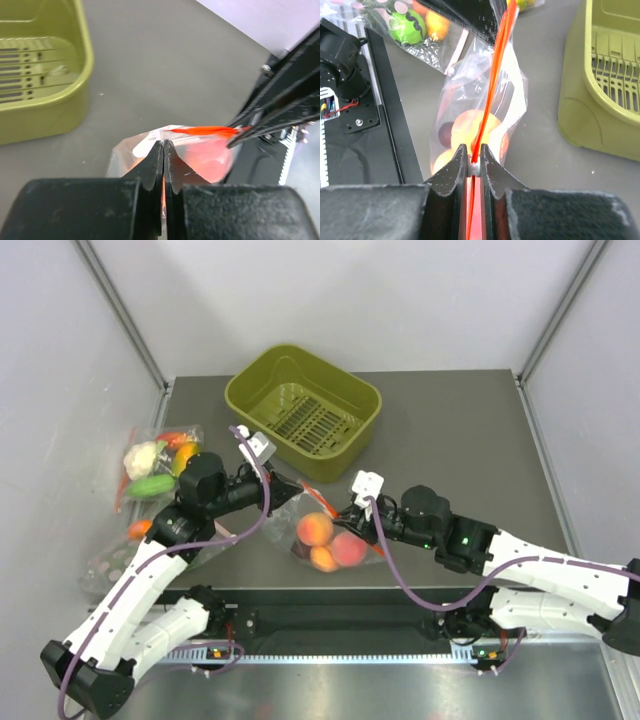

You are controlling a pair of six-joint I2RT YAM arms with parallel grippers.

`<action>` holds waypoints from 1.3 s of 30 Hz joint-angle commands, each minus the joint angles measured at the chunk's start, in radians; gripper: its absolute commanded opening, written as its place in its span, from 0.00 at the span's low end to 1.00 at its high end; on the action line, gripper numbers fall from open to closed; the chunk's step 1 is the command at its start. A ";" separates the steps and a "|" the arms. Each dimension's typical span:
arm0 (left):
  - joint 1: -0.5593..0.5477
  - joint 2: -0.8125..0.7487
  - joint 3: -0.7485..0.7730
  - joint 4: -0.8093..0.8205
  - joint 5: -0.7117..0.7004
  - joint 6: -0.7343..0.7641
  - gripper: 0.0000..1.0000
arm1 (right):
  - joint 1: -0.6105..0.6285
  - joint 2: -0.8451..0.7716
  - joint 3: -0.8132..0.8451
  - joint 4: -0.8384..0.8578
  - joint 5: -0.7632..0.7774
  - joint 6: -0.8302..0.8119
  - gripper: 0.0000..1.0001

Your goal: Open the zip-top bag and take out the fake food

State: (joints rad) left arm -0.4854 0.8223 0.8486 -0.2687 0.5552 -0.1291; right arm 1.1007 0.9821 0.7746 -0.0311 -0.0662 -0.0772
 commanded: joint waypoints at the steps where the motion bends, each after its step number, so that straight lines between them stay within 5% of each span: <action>1: 0.050 -0.023 0.010 0.022 -0.179 0.013 0.00 | 0.014 -0.060 -0.023 -0.056 0.003 0.033 0.00; 15: 0.087 -0.075 0.001 -0.023 -0.697 0.022 0.00 | 0.014 -0.140 -0.066 -0.127 0.052 0.071 0.00; 24: 0.096 -0.071 0.006 -0.040 -0.808 0.019 0.00 | 0.014 -0.160 -0.077 -0.159 0.059 0.106 0.00; 27: 0.096 -0.072 0.003 -0.032 -0.756 0.029 0.00 | 0.014 -0.158 -0.074 -0.162 0.054 0.105 0.00; 28: 0.096 -0.072 0.001 -0.030 -0.720 0.035 0.00 | 0.014 -0.157 -0.069 -0.164 0.052 0.102 0.07; 30: 0.097 -0.081 -0.011 0.005 -0.551 0.057 0.00 | 0.014 -0.155 -0.051 -0.161 0.051 0.099 0.29; 32: 0.096 -0.095 -0.016 0.026 -0.410 0.072 0.00 | 0.014 -0.157 -0.037 -0.147 0.052 0.093 0.62; 39: 0.096 -0.088 -0.033 0.075 0.145 0.077 0.00 | 0.013 -0.131 0.049 -0.043 0.108 0.042 0.72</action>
State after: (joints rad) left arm -0.3916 0.7292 0.8234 -0.2852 0.3885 -0.0742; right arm 1.1019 0.8474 0.7361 -0.1677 0.0143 -0.0013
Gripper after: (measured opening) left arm 0.011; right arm 0.715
